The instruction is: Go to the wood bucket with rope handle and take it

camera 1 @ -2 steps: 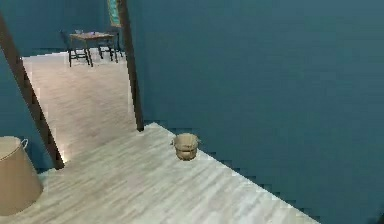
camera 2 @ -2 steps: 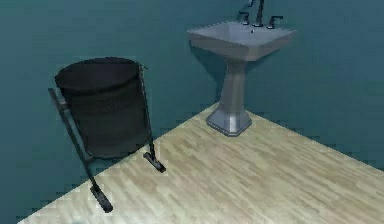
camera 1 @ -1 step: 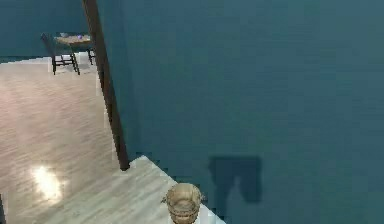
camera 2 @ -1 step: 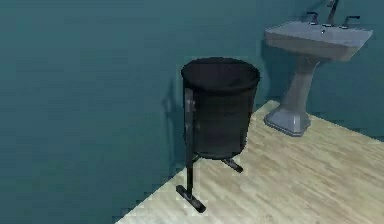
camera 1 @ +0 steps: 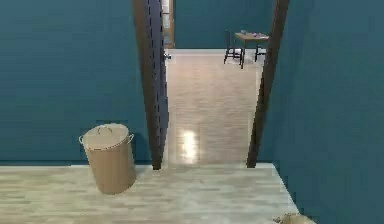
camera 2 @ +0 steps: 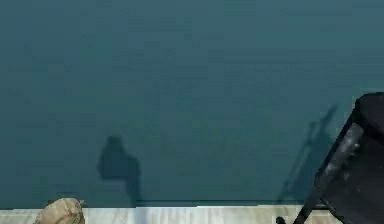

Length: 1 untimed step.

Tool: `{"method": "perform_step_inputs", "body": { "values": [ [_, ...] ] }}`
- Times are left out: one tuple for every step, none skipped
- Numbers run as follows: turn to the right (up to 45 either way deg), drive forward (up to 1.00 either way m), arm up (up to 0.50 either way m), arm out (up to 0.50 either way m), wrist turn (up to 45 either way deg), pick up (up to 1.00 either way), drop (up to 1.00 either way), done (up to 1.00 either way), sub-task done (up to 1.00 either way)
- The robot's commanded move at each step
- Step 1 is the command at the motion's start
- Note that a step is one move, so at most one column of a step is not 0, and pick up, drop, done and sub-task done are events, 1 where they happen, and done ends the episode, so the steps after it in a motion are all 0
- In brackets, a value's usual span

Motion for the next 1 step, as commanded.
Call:
{"method": "perform_step_inputs", "body": {
  "values": [
    [-45.0, 0.00, 0.00, 0.00, 0.0, 0.00, 0.00, 0.00, 0.00]
  ]
}}
